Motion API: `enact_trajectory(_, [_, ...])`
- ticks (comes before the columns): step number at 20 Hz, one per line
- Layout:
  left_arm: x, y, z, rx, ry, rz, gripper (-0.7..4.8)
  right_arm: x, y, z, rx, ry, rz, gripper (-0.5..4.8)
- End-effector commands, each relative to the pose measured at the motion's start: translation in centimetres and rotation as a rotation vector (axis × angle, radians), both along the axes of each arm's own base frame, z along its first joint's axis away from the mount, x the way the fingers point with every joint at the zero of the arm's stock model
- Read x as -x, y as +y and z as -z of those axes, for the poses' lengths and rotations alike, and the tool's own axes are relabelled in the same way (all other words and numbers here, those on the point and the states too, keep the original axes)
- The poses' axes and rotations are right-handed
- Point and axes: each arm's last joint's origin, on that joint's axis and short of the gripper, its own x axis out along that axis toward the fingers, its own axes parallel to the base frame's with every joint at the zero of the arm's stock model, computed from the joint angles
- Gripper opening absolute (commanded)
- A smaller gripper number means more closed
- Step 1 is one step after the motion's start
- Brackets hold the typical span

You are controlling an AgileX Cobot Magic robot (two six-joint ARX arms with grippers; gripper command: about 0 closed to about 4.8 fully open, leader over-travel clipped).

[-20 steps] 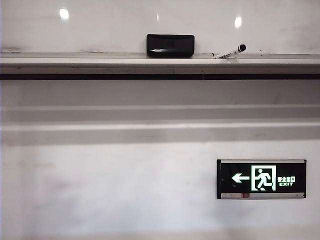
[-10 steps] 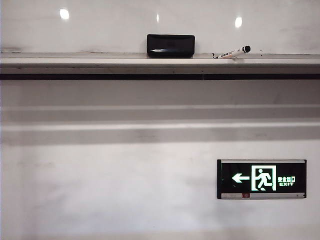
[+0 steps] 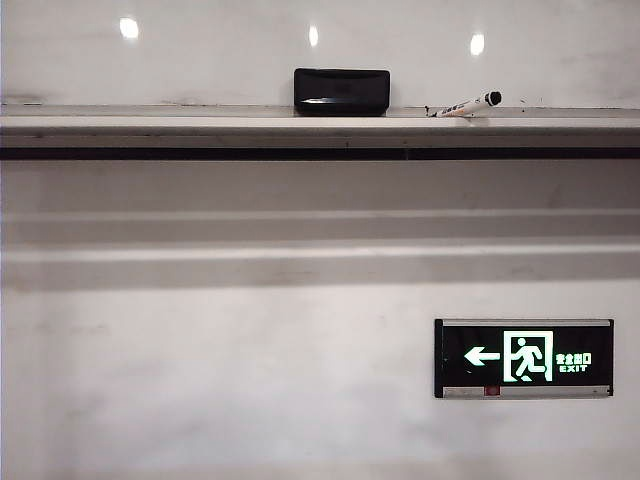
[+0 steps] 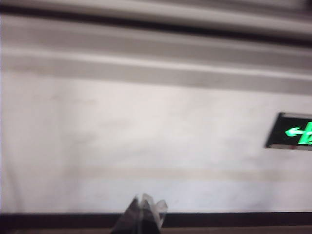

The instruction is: Take a marker from the whiteboard tray, write "Hi!" on the whiteboard, and then put the marker back vertically into the whiteboard tray.

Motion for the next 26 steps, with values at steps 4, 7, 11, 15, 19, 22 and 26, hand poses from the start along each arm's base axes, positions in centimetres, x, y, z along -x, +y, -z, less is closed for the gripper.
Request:
enact_trajectory(4, [-0.2, 0.1, 0.4, -0.061, -0.033, -0.021, -0.05, 0.0, 0.0, -0.3, -0.008, -0.017, -0.001, 0.44])
enact_trajectory(7, [-0.2, 0.1, 0.4, -0.061, -0.032, -0.019, -0.05, 0.0, 0.0, -0.3, -0.008, -0.016, -0.002, 0.44])
enact_trajectory(11, [-0.2, 0.1, 0.4, -0.061, -0.028, -0.018, -0.05, 0.2, 0.0, -0.4, -0.010, -0.026, -0.004, 0.44])
enact_trajectory(15, [-0.2, 0.1, 0.4, -0.061, -0.025, -0.018, -0.05, 0.2, 0.0, -0.4, -0.011, -0.029, -0.004, 0.44])
enact_trajectory(19, [-0.2, 0.1, 0.4, -0.061, -0.025, -0.018, -0.05, 0.1, 0.0, -0.2, -0.015, -0.047, -0.001, 0.44])
enact_trajectory(22, [-0.2, 0.1, 0.4, -0.061, -0.025, -0.018, -0.05, -0.7, -0.5, 1.9, -0.031, -0.137, 0.103, 0.44])
enact_trajectory(26, [-0.2, 0.1, 0.4, -0.061, -0.025, -0.018, -0.05, -0.9, -1.1, 5.2, -0.042, -0.207, 0.183, 0.44])
